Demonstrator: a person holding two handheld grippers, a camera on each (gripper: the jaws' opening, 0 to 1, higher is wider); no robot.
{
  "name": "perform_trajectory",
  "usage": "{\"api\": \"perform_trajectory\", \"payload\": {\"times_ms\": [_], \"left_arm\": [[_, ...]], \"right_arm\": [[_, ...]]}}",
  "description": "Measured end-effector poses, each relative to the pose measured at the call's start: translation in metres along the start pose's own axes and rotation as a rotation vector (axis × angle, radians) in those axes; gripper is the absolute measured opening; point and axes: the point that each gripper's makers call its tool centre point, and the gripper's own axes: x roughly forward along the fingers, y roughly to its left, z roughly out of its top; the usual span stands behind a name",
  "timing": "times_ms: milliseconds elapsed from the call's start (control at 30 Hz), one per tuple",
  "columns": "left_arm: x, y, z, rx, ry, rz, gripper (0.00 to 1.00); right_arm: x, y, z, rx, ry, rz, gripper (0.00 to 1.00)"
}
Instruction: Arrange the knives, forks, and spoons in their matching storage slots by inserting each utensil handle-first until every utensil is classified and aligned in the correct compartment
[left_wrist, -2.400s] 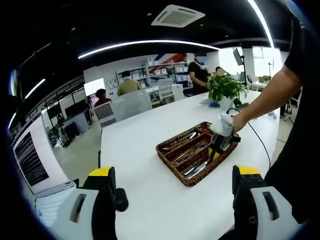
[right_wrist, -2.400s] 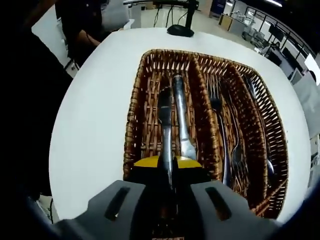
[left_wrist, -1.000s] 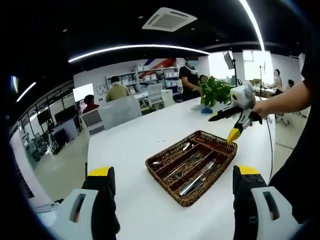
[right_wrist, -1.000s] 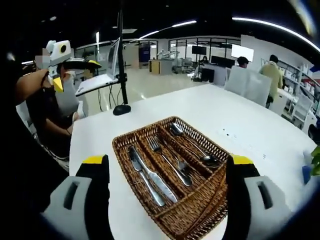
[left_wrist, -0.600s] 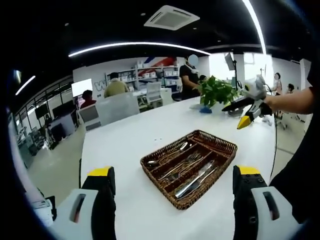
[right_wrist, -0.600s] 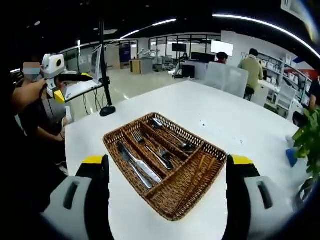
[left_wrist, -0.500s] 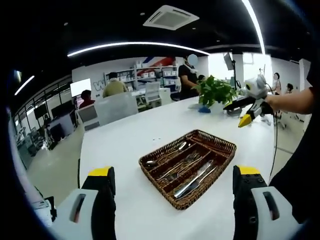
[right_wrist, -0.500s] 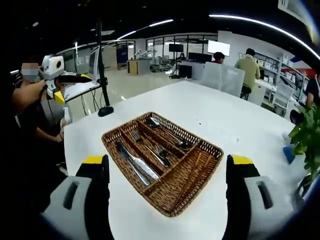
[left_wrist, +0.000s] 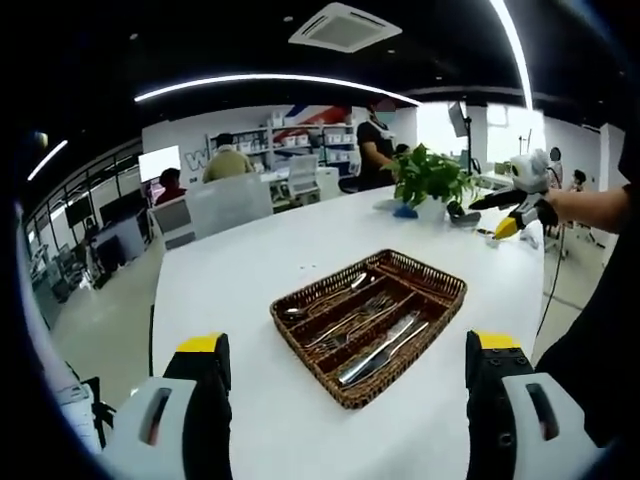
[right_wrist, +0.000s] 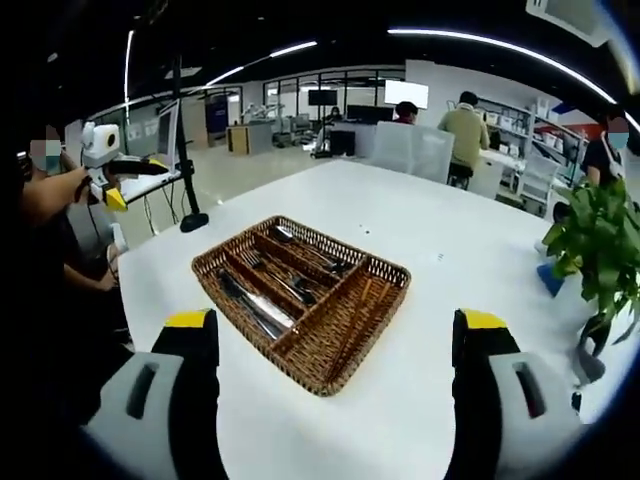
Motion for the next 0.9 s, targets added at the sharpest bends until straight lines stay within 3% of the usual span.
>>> {"api": "perform_trajectory", "payload": {"times_ms": [367,900], "left_arm": [[-0.007,0.004,-0.007,-0.017,0.023,0.04,0.99],[-0.011,0.007,0.011,0.014,0.002,0.048,1.0]], "right_arm": [[-0.017,0.005,-0.005,0.037,0.004,0.009,1.0],[-0.023,0.003,0.004,0.034,-0.017,0.004,1.0]]}}
